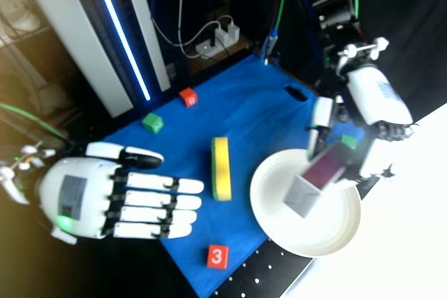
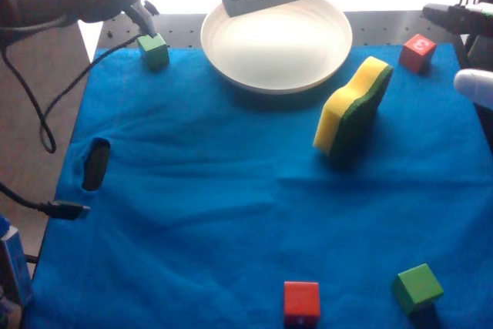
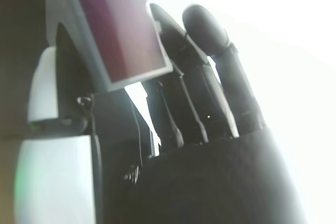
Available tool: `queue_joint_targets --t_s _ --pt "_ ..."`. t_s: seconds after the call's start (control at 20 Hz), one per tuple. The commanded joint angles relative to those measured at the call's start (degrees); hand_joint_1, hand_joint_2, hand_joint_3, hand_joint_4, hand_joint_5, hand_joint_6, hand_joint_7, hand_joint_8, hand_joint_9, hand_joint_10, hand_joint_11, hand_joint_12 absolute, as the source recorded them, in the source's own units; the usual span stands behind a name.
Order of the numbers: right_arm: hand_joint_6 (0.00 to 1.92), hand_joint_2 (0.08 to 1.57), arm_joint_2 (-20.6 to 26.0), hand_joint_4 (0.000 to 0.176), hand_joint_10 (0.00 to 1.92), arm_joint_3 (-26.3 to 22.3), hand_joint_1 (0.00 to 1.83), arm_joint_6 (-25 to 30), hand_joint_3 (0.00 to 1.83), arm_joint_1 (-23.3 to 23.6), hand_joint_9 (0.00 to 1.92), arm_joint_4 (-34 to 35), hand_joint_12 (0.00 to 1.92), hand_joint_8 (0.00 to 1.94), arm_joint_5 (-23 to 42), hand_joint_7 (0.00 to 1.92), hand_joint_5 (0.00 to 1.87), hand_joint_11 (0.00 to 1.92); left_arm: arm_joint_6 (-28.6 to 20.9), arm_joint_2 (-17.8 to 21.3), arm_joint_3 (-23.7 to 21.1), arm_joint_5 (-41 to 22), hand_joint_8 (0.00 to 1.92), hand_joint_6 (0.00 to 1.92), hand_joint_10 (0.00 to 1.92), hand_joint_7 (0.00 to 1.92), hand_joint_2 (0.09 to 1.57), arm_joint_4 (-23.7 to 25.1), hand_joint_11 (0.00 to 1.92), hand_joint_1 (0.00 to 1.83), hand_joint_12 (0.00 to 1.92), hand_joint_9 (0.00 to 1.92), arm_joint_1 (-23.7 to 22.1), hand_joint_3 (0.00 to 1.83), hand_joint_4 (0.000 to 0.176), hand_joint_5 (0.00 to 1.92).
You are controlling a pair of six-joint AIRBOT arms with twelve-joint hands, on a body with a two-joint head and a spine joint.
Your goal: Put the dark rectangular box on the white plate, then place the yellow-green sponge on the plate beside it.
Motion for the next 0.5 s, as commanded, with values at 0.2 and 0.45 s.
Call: queue_joint_targets --t_s 0.2,0.45 --pt "0.00 1.33 -0.4 0.000 0.01 0.6 0.46 0.7 0.00 1.0 0.41 1.6 0.46 0.01 6.8 0.37 0.29 0.26 -0.2 -1.8 2.3 -2.4 0.35 0.29 0.42 0.73 0.98 1.5 0.44 1.02 1.09 0.75 -1.4 0.00 0.010 0.67" --pt "0.01 1.32 -0.8 0.000 0.01 0.9 0.54 0.9 0.00 1.0 0.42 1.3 0.47 0.01 6.8 0.40 0.31 0.26 -0.2 -1.6 1.8 -3.6 0.00 0.00 0.02 0.50 0.95 0.8 0.02 0.84 1.00 0.50 -1.3 0.00 0.094 0.42"
